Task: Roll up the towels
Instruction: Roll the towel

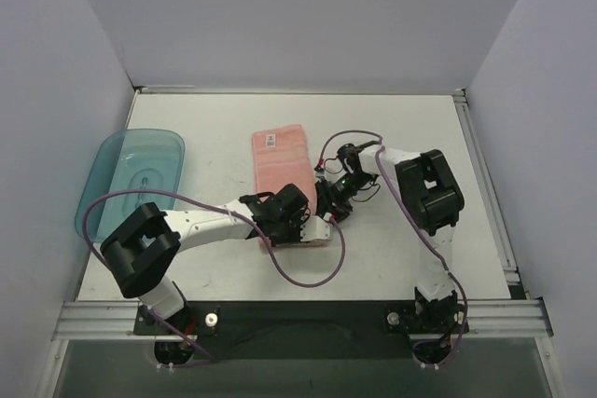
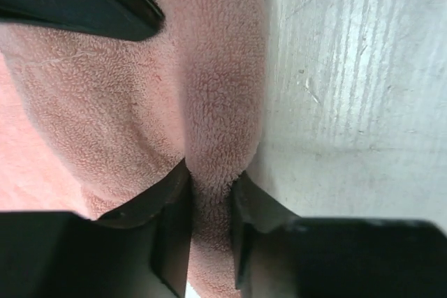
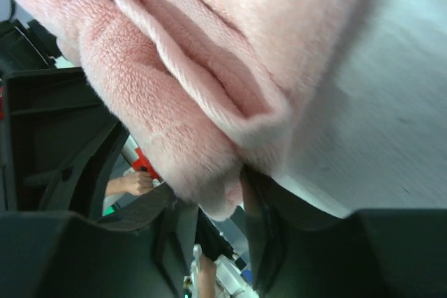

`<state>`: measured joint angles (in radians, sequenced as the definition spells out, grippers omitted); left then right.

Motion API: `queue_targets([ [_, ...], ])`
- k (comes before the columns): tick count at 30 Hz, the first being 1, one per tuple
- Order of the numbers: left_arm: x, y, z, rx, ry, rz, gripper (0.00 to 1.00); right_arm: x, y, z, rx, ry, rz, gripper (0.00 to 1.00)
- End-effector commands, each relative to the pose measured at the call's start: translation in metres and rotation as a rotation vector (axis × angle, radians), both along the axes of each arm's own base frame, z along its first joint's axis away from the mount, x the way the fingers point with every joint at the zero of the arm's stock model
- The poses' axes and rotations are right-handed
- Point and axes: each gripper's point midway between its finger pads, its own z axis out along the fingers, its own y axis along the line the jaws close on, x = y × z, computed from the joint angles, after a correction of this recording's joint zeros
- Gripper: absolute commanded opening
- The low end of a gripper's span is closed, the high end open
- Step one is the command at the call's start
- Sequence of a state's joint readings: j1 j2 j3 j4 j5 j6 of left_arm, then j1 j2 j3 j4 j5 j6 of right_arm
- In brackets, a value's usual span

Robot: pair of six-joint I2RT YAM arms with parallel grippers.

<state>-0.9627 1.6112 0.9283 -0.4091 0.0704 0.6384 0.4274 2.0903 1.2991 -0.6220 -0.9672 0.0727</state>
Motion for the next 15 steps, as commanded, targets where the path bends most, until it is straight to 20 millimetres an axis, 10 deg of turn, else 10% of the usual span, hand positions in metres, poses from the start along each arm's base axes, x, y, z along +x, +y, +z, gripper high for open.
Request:
queue_targets([
  [1, -0.042, 0.021, -0.017, 0.040, 0.321, 0.019, 0.28, 0.018, -0.023, 0.029, 0.040, -0.075, -0.075, 0.34],
  [8, -0.068, 0.023, 0.014, -0.042, 0.686, 0.037, 0.17, 0.048, -0.069, 0.082, 0.107, -0.393, -0.167, 0.71],
  [15, -0.064, 0.023, 0.022, -0.084, 0.918, 0.095, 0.16, 0.027, -0.095, 0.102, 0.068, -0.724, -0.081, 0.75],
])
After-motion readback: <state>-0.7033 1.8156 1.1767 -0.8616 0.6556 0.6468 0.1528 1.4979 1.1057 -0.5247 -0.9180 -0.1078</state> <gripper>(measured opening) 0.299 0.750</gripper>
